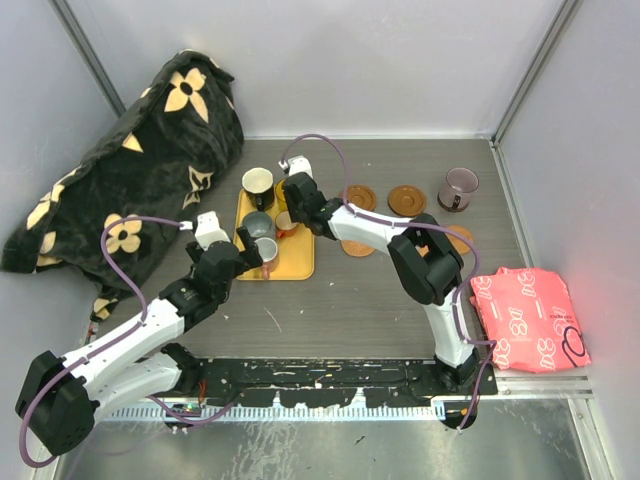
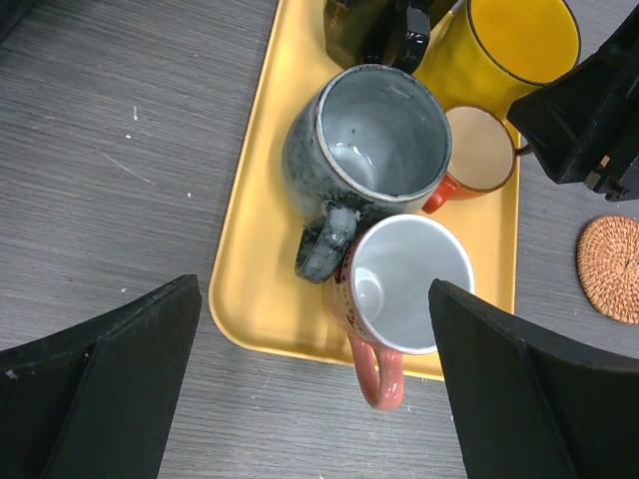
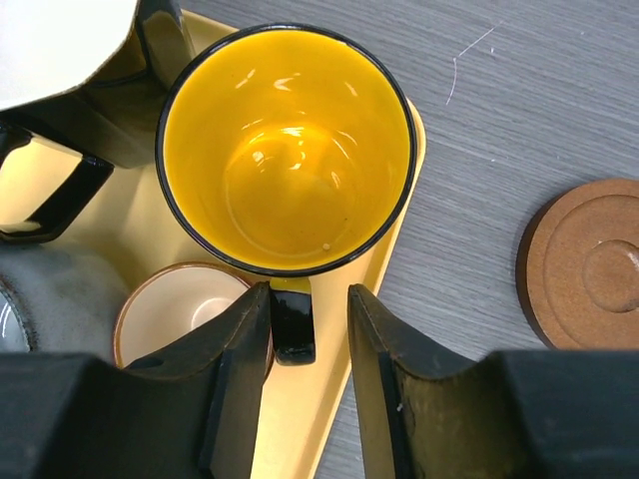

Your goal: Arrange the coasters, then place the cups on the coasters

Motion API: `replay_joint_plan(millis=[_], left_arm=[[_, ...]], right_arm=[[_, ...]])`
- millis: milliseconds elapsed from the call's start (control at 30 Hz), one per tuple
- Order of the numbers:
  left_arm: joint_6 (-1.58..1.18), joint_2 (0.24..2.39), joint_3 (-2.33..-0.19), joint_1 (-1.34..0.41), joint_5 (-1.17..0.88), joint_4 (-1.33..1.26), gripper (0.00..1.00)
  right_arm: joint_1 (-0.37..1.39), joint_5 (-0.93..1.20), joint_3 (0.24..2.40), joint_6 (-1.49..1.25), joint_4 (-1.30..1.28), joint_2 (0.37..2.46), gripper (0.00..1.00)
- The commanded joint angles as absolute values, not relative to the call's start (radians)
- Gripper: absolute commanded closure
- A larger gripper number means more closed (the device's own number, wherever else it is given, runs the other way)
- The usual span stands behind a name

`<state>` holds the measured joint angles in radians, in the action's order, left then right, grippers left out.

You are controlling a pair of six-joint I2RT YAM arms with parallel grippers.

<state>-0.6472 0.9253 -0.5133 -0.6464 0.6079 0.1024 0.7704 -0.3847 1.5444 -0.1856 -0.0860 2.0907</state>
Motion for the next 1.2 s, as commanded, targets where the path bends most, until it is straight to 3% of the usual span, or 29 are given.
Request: replay_joint_plan(millis=[0, 267, 1000, 1100, 1167], left_arm=[[-0.654, 0.915, -0.522, -0.642, 0.62, 0.051, 0.02], [-0.653, 0.918, -0.524, -0.642, 0.62, 0.051, 0.02], [-0.655, 0.924, -0.524, -0.642, 0.614, 0.048, 0.02], [-0.655, 0.926, -0.523, -0.642, 0.615, 0.046, 0.02], [-0.656, 0.926, -0.524, -0.642, 0.614, 0.046, 0.02]], right_arm=[[0.765, -0.426, 1.602, -0.169, -0.048, 2.092, 0.59], [0.758, -0.425, 1.629, -0.163, -0.054, 2.122, 0.64], [0.744, -0.41, 1.68, -0.16, -0.07, 2.171, 0.62], [0.744, -0.411, 1.676, -0.163, -0.069, 2.166, 0.71], [0.743, -0.406, 1.675, -0.16, -0.068, 2.161, 0.9]])
